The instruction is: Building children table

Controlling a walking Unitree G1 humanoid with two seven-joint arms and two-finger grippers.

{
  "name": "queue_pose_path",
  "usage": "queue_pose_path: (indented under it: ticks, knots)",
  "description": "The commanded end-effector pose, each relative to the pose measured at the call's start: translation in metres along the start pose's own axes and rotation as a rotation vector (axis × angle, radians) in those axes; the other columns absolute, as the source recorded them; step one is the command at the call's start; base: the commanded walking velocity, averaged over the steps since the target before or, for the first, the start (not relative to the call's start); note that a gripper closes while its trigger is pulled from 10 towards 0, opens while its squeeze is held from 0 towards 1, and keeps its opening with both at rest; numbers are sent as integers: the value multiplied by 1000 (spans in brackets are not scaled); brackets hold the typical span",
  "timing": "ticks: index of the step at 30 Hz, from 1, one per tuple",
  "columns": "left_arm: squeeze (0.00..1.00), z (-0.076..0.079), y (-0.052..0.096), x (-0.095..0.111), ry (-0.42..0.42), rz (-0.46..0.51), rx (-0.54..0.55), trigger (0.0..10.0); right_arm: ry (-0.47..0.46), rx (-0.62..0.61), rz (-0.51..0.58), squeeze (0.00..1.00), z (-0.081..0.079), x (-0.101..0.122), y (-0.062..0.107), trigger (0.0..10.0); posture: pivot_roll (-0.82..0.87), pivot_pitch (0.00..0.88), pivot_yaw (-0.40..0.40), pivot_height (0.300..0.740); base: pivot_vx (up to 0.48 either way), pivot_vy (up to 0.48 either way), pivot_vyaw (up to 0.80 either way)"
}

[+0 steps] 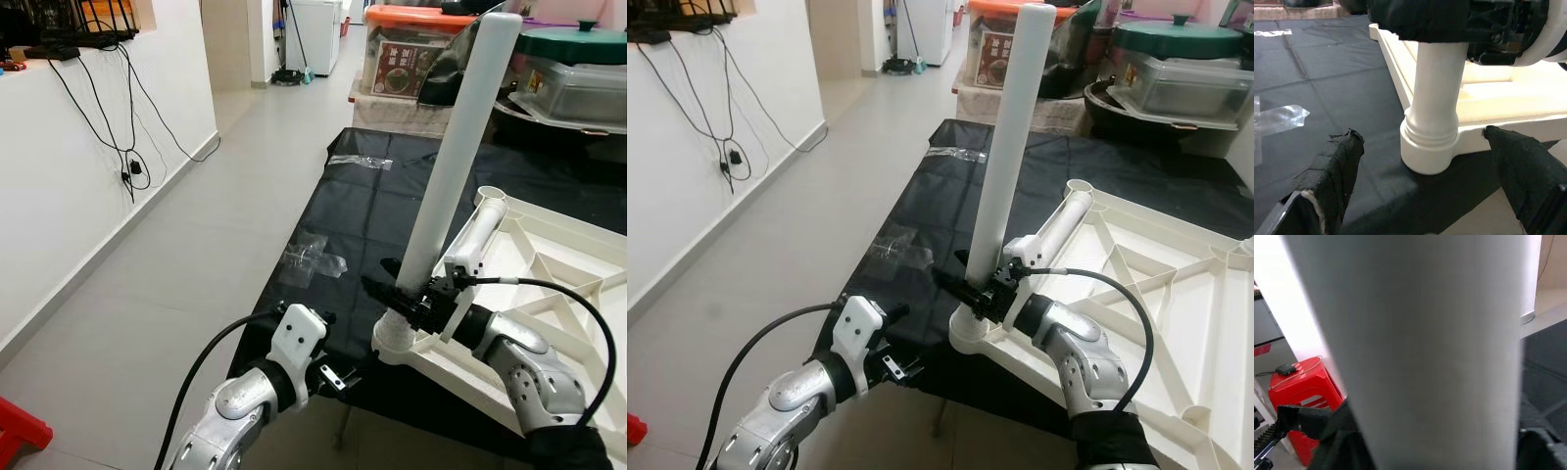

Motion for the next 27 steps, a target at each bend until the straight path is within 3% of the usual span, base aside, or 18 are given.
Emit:
queue_pose_path:
  ticks: [1,3,7,9,11,12,13,16,18,19,20,22,24,25,26,27]
  knots:
    - [0,-1,-1,-3,4,-10,0,10000,-12,73,21,0,-12,0,-6,0,155,0,-58,740,0,0,0]
    - [0,-1,-1,-3,4,-10,0,10000,-12,73,21,0,-12,0,-6,0,155,0,-58,740,0,0,0]
    - [0,-2,-2,-1,2,-8,-2,10000,25,-46,4,0,-4,-2,-8,0,153,0,-56,740,0,0,0]
    - [0,-2,-2,-1,1,-8,-4,10000,34,-186,-8,0,7,-3,-9,0,154,0,-57,740,0,0,0]
    - [0,-2,-2,-1,1,-8,-4,10000,34,-186,-8,0,7,-3,-9,0,154,0,-57,740,0,0,0]
    - [0,-2,-2,-1,1,-8,-4,10000,27,-273,-17,0,14,-5,-8,0,154,0,-57,740,0,0,0]
    - [0,-2,-2,-1,1,-8,-4,10000,27,-273,-17,0,14,-5,-8,0,154,0,-57,740,0,0,0]
    - [0,-2,-2,0,-2,-9,-9,10000,20,-545,-36,0,32,-9,-2,0,153,0,-53,740,0,0,0]
    - [0,-2,-2,0,-2,-9,-9,10000,20,-545,-36,0,32,-9,-2,0,153,0,-53,740,0,0,0]
    - [0,-2,-2,0,-3,-10,-10,10000,21,-676,-46,0,40,-11,3,0,149,0,-53,740,0,0,0]
    - [0,-2,-2,0,-3,-10,-10,10000,21,-676,-46,0,40,-11,3,0,149,0,-53,740,0,0,0]
    - [0,-2,-1,-1,-3,-13,-13,10000,35,-1011,-85,0,53,-12,21,0,137,0,-43,740,0,0,0]
    - [0,-2,-1,-1,-3,-13,-13,10000,35,-1011,-85,0,53,-12,21,0,137,0,-43,740,0,0,0]
    - [0,-1,-1,-1,-3,-14,-15,10000,54,-1201,-116,0,57,-13,34,0,137,0,-43,740,0,0,0]
    - [0,-1,-1,-1,-3,-14,-15,10000,54,-1201,-116,0,57,-13,34,0,137,0,-43,740,0,0,0]
    - [0,-1,-2,-1,-3,-14,-16,10000,56,-1383,-138,0,54,-14,47,0,141,0,-46,740,0,0,0]
Point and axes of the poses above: a point about 5 cm out from each wrist's last joint towards the gripper, its own y axis pointing back from the gripper into the wrist, its own x axis along the axis of the wrist's last joint, z = x × y, the point moved 1 cm from there along -y, pointing out of the wrist towards the gripper, and after that the axes turned 12 degrees about y, right-handed, at the moved point
